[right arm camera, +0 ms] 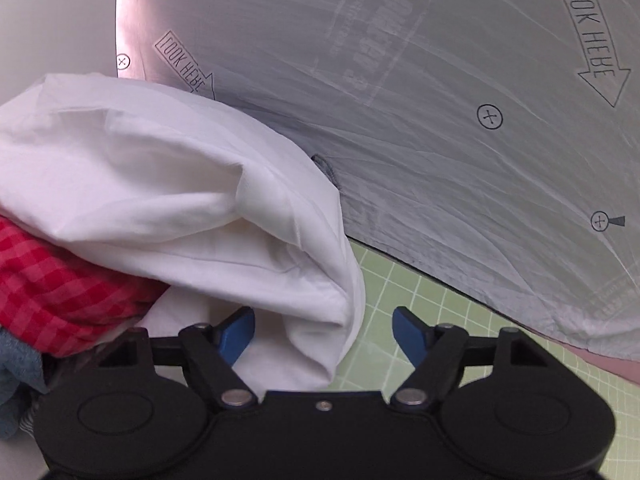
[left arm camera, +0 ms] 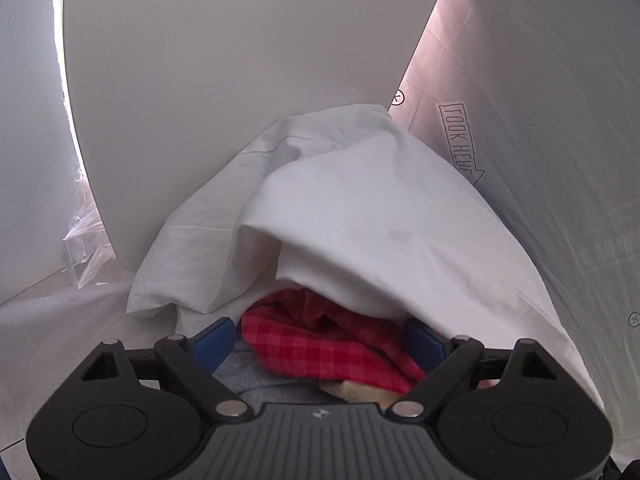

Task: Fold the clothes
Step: 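Grasp the white shirt with the left gripper while the right gripper pushes into the pile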

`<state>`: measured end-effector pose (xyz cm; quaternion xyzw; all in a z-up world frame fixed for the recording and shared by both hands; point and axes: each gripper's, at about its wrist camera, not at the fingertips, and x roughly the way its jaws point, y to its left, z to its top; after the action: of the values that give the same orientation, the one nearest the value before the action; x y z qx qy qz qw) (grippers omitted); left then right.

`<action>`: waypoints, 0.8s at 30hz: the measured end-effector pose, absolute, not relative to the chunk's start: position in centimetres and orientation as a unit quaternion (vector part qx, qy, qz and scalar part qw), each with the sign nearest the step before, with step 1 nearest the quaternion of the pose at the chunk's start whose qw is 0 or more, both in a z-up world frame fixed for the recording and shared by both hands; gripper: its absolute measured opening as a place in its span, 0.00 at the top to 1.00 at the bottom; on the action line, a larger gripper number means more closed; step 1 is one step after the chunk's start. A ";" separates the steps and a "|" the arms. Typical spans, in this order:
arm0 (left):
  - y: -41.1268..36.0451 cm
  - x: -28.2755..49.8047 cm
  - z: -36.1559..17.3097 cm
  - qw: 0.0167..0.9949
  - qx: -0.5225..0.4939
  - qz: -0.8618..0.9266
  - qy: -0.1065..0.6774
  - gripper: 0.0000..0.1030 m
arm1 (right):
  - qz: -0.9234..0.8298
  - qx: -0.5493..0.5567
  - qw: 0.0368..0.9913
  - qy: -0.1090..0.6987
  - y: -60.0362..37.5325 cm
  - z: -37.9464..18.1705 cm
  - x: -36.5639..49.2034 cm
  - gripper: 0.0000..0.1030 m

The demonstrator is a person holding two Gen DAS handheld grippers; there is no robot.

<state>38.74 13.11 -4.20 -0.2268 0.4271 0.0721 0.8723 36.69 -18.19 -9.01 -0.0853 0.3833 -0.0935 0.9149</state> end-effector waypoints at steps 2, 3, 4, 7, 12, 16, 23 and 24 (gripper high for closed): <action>14.0 39.4 -4.4 0.868 -0.257 0.071 0.418 0.13 | -0.095 -0.102 0.911 0.388 -18.2 -9.8 37.5 0.29; 14.5 39.5 -4.5 0.866 -0.273 0.073 0.413 0.13 | -0.097 -0.108 0.909 0.390 -18.3 -10.3 37.9 0.29; 14.9 39.4 -4.6 0.863 -0.287 0.074 0.408 0.14 | -0.098 -0.114 0.907 0.392 -18.3 -10.7 38.2 0.28; 15.8 39.2 -4.6 0.860 -0.314 0.078 0.395 0.15 | -0.099 -0.099 0.906 0.399 -19.2 -11.6 39.1 0.24; 16.8 40.3 -5.0 0.847 -0.361 0.067 0.384 0.15 | -0.100 -0.084 0.908 0.397 -20.0 -12.3 39.7 0.17; 17.1 40.6 -4.8 0.833 -0.398 0.067 0.379 0.16 | -0.101 -0.090 0.908 0.397 -19.9 -12.2 39.6 0.15; 17.1 39.7 -4.4 0.812 -0.443 0.066 0.376 0.16 | -0.101 -0.092 0.907 0.397 -20.1 -12.1 39.6 0.17; 17.2 39.4 -4.3 0.809 -0.448 0.064 0.376 0.16 | -0.102 -0.091 0.907 0.398 -20.0 -12.1 39.6 0.17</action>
<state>39.45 17.20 -4.34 -0.4480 0.3760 0.0641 0.8086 39.56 -20.05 -12.08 -0.0908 0.3980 -0.1022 0.9072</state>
